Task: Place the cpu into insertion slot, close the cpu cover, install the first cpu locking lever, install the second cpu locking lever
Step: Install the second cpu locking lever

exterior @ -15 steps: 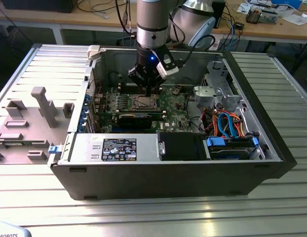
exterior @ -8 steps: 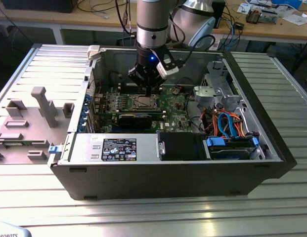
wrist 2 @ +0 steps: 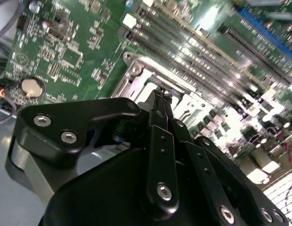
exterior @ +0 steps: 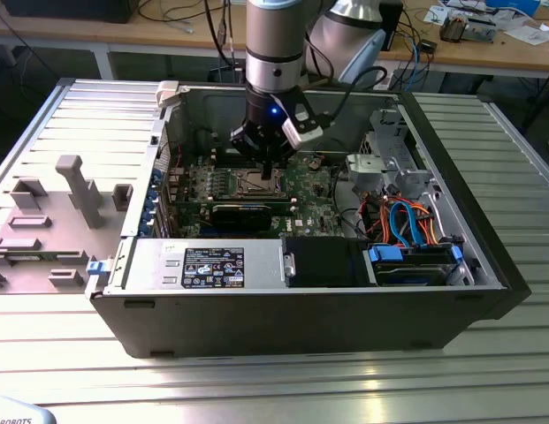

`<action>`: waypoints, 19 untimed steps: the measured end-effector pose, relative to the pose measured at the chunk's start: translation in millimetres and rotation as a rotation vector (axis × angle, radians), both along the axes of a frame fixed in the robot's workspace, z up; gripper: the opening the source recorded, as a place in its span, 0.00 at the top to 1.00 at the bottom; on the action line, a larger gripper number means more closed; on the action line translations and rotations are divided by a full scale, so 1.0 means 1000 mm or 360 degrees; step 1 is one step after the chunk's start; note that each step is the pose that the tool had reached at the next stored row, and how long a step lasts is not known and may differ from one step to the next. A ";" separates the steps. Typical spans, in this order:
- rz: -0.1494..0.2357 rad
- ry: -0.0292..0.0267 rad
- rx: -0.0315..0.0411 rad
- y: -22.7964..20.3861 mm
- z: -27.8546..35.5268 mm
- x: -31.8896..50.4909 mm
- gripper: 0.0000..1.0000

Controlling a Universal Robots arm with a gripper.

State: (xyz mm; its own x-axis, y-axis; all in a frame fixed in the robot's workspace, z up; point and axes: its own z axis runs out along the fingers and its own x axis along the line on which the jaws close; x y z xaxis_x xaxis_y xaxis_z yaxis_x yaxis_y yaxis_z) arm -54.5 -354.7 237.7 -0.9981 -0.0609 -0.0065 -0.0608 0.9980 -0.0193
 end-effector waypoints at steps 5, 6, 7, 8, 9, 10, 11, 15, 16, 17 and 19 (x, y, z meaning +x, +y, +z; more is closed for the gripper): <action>0.0000 0.00001 0.0023 -0.0280 0.0000 0.0001 0.89; 0.0000 0.00001 0.0045 -0.0301 0.0000 0.0000 0.89; 0.0000 -0.00002 0.0079 -0.0322 -0.0001 -0.0001 0.89; 0.0000 -0.00001 0.0108 -0.0335 0.0000 -0.0005 0.89; 0.0000 0.00000 0.0144 -0.0350 0.0000 -0.0012 0.89; 0.0000 -0.00001 0.0166 -0.0363 0.0000 -0.0020 0.89; 0.0000 -0.00005 0.0175 -0.0398 0.0000 -0.0046 0.89; 0.0000 -0.00051 0.0189 -0.0471 -0.0002 -0.0210 0.89; 0.0000 -0.00056 0.0192 -0.0477 -0.0004 -0.0240 0.89; 0.0000 -0.00061 0.0195 -0.0482 -0.0010 -0.0268 0.89; 0.0001 -0.00063 0.0198 -0.0484 -0.0046 -0.0346 0.89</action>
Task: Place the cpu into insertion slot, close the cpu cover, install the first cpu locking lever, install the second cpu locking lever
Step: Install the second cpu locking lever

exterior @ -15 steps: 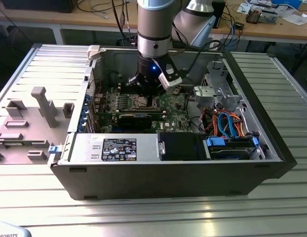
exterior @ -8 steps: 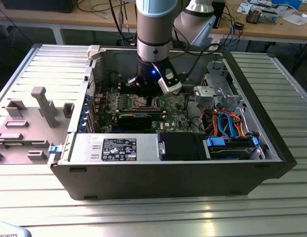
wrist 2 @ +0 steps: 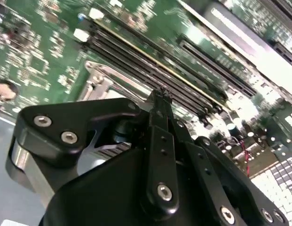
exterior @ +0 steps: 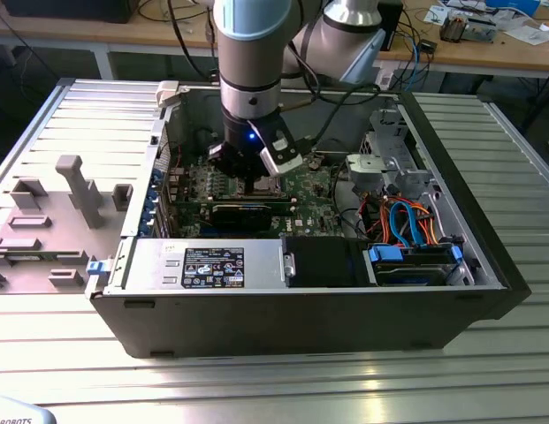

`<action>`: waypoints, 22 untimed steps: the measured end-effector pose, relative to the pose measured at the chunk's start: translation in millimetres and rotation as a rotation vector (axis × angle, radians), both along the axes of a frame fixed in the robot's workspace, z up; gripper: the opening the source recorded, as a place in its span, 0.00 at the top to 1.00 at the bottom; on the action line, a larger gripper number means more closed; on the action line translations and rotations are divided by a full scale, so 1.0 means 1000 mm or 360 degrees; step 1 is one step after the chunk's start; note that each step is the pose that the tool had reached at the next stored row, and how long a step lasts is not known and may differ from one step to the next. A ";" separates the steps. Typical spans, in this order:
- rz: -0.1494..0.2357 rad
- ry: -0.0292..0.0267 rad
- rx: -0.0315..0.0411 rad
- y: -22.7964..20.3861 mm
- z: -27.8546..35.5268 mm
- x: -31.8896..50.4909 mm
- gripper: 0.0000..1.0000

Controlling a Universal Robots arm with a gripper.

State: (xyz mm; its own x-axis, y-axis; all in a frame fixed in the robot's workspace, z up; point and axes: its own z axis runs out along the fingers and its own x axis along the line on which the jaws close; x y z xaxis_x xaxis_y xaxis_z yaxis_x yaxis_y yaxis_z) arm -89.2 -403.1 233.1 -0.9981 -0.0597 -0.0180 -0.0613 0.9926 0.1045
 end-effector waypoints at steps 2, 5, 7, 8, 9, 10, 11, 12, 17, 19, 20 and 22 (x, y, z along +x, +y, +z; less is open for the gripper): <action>0.0001 0.00002 0.0002 0.0000 -0.0035 -0.0056 0.89; 0.0013 0.00001 0.0006 -0.0001 -0.0089 -0.0109 0.89; 0.0022 0.00004 0.0011 -0.0001 -0.0121 -0.0152 0.89; 0.0028 0.00003 0.0015 -0.0001 -0.0136 -0.0168 0.89; 0.0033 0.00003 0.0020 0.0000 -0.0144 -0.0176 0.89; 0.0046 0.00002 0.0026 0.0000 -0.0155 -0.0180 0.89; 0.0056 0.00000 0.0029 0.0000 -0.0160 -0.0182 0.89; 0.0071 0.00003 0.0031 0.0000 -0.0167 -0.0189 0.89; 0.0159 0.00010 0.0040 0.0006 -0.0238 -0.0212 0.89; 0.0182 0.00008 0.0048 0.0025 -0.0257 -0.0213 0.89; 0.0191 0.00007 0.0052 0.0033 -0.0262 -0.0213 0.89; 0.0204 0.00007 0.0060 0.0042 -0.0269 -0.0213 0.89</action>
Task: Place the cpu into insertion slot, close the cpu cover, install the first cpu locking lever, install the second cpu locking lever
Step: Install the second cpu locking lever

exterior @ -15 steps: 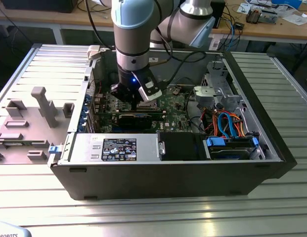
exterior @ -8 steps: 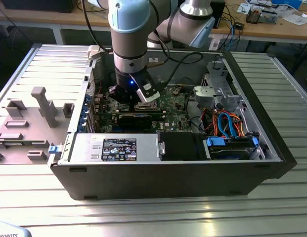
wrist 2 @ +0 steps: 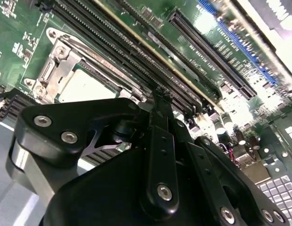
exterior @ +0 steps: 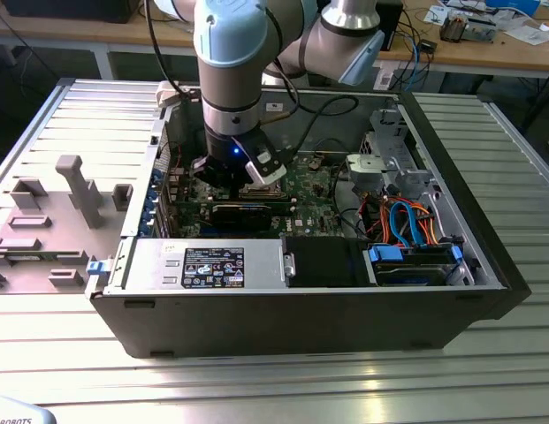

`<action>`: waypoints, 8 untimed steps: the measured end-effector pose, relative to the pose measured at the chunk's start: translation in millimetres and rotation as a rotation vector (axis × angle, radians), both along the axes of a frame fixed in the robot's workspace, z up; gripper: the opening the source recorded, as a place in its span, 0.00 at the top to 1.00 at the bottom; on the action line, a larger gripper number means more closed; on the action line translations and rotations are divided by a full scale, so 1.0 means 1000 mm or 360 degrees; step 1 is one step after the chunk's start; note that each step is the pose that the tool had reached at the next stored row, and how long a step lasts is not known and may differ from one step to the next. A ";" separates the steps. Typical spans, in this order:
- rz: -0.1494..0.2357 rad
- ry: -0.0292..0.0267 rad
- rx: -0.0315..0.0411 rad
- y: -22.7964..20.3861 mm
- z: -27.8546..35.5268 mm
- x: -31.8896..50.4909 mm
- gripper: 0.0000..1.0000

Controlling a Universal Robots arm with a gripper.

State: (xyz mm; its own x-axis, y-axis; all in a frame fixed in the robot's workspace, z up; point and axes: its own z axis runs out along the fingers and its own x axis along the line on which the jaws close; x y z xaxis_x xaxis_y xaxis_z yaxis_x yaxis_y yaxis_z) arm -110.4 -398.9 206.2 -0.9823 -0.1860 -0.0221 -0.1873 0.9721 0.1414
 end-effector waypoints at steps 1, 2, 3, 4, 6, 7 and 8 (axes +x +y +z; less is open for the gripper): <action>0.0012 0.00000 0.0010 0.0007 -0.0006 -0.0001 0.89; 0.0023 -0.00002 0.0022 0.0013 -0.0014 -0.0001 0.89; 0.0032 -0.00002 0.0033 0.0014 -0.0019 -0.0001 0.89; 0.0038 -0.00002 0.0041 0.0014 -0.0024 0.0000 0.89; 0.0052 -0.00004 0.0056 0.0015 -0.0040 0.0000 0.89; 0.0059 -0.00002 0.0060 0.0015 -0.0051 -0.0001 0.89; 0.0065 0.00000 0.0062 0.0014 -0.0065 -0.0001 0.89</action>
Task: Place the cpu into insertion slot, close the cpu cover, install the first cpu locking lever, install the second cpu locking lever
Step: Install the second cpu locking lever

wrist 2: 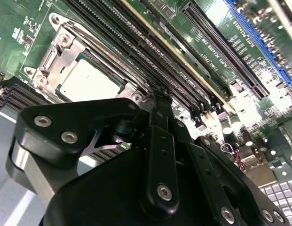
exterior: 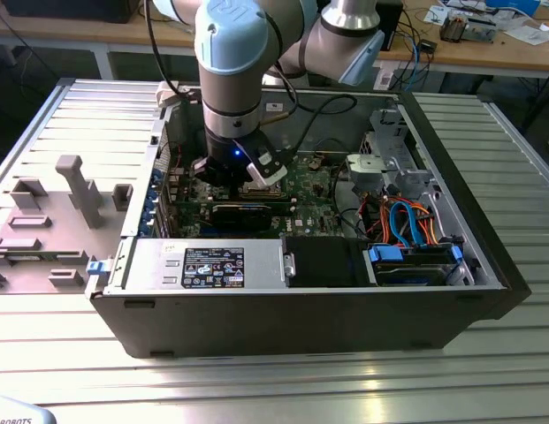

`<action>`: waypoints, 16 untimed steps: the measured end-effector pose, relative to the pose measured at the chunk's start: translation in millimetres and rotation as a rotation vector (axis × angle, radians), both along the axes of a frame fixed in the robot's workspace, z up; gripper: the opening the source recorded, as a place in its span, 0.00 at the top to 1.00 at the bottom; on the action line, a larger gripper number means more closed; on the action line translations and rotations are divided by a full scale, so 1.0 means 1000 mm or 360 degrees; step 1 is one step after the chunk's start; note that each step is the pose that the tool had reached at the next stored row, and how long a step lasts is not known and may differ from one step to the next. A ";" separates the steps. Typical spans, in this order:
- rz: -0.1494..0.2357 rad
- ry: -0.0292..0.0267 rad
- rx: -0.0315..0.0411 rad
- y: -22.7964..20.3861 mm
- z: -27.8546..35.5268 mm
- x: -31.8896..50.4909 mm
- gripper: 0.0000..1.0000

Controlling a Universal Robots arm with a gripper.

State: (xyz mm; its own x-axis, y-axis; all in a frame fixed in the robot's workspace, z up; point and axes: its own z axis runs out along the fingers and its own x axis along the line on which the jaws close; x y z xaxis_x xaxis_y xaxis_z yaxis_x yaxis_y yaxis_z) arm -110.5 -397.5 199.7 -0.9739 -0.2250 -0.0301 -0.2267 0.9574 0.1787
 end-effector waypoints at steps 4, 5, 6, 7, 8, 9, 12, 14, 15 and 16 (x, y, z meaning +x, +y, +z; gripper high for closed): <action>0.0008 -0.00008 0.0000 0.0000 -0.0009 0.0001 0.89; 0.0008 -0.00018 0.0000 0.0001 0.0004 0.0001 0.89; 0.0008 -0.00022 0.0001 0.0002 0.0019 0.0002 0.89; 0.0008 -0.00012 -0.0003 -0.0001 0.0037 0.0001 0.89; 0.0008 -0.00012 -0.0002 0.0000 0.0037 0.0000 0.89; 0.0008 -0.00011 -0.0002 0.0000 0.0037 0.0000 0.89; 0.0008 -0.00011 0.0001 0.0003 0.0012 0.0000 0.89; 0.0008 -0.00002 0.0003 0.0007 -0.0010 0.0000 0.89; 0.0008 0.00001 0.0003 0.0007 -0.0015 -0.0001 0.89; 0.0008 -0.00002 0.0003 0.0007 -0.0017 -0.0002 0.89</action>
